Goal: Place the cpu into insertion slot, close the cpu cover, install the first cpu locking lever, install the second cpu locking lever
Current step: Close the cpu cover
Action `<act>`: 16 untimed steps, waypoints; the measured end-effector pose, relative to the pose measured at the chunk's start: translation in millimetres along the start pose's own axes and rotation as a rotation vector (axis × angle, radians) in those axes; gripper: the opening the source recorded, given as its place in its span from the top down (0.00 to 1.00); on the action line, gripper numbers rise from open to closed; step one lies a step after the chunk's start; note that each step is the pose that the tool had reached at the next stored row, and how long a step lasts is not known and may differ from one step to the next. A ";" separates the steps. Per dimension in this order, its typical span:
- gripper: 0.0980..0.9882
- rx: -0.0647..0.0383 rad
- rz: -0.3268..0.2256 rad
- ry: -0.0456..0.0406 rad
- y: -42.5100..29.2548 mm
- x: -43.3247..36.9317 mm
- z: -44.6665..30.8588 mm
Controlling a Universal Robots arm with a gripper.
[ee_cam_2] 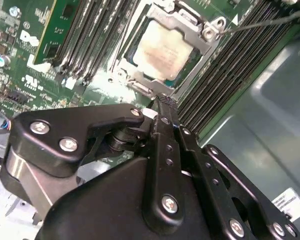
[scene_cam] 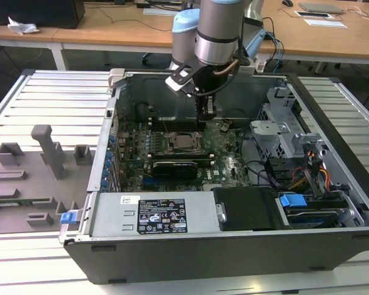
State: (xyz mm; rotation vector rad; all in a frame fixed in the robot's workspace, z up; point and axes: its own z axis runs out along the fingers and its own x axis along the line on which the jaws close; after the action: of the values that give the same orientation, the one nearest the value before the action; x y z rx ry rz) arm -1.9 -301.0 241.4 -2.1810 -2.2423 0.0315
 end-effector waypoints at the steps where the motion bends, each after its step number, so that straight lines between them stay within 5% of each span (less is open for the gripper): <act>1: 0.99 -0.003 0.000 -0.0001 -7.3 0.1 3.1; 6: 0.99 -0.008 0.000 -0.0003 -23.7 -5.2 10.3; 11: 0.99 -0.009 0.000 -0.0004 -28.2 -15.8 12.2; 16: 0.99 -0.009 -0.015 -0.0007 -28.3 -16.3 12.3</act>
State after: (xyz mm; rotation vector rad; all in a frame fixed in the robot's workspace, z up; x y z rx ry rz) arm -30.0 -318.1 229.9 -2.1679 -2.2638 0.0226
